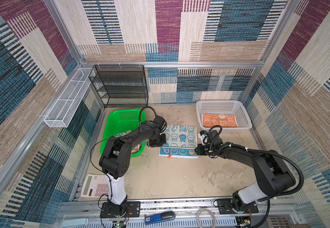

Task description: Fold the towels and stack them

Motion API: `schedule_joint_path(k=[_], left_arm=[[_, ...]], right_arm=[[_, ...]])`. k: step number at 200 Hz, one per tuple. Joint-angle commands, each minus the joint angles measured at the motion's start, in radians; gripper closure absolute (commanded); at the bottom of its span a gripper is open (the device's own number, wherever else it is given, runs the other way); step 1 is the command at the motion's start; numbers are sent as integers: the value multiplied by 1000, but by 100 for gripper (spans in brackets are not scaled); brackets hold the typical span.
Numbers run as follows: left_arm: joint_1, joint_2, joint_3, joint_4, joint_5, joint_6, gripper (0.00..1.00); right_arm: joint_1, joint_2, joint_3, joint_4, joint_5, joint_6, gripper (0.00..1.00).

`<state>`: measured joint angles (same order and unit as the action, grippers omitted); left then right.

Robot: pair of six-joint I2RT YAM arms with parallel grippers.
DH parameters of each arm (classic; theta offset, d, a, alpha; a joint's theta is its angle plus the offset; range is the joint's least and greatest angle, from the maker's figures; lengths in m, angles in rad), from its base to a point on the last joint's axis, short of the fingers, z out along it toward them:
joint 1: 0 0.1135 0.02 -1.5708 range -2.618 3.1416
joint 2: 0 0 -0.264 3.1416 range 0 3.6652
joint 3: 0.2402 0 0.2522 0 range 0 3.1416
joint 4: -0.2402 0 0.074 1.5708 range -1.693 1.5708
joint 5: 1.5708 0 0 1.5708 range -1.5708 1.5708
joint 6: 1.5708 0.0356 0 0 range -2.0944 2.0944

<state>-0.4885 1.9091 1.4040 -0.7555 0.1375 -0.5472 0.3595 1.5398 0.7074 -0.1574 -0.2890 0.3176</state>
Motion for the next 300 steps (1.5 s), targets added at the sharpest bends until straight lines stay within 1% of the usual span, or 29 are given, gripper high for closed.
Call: schedule_joint_path(k=[1, 32, 47, 71, 94, 115, 148, 186, 221, 237, 252, 266, 284, 288, 300], left_arm=[[6, 10, -8, -70, -115, 2, 100], [2, 20, -24, -56, -109, -2, 100], [2, 29, -6, -65, -109, 9, 100], [2, 6, 65, -116, -135, 23, 100], [1, -39, 88, -133, -126, 21, 100], [-8, -73, 61, -131, -119, 8, 100], [-27, -69, 7, -120, -114, -7, 100], [-38, -45, -65, -71, -99, -20, 100], [-52, -8, -88, -52, -81, -20, 100], [-57, -7, -93, -42, -72, -21, 100], [-61, -8, -94, -38, -60, -20, 94], [-67, -17, -94, -31, -49, -16, 91], [-78, -34, -94, -16, -32, -10, 90], [-82, -39, -95, -16, -31, -8, 90], [-101, -57, -93, -11, -45, 2, 88]], right_arm=[[-4, 13, -12, -30, 113, 21, 100], [-5, 27, -16, -26, 117, 13, 100], [-5, 20, 1, -42, 125, 9, 100], [-4, -28, 51, -94, 143, 2, 100], [-5, -98, 74, -142, 161, 2, 100], [-4, -141, 71, -169, 161, 0, 100], [-4, -153, 12, -144, 132, 17, 100], [4, -131, -59, -99, 112, 37, 100], [6, -82, -84, -67, 115, 42, 99], [6, -69, -82, -60, 117, 42, 97], [7, -59, -76, -60, 113, 39, 93], [7, -58, -72, -62, 112, 38, 86], [8, -68, -67, -72, 108, 34, 72], [9, -72, -65, -74, 108, 34, 71], [10, -89, -62, -82, 108, 34, 61]])
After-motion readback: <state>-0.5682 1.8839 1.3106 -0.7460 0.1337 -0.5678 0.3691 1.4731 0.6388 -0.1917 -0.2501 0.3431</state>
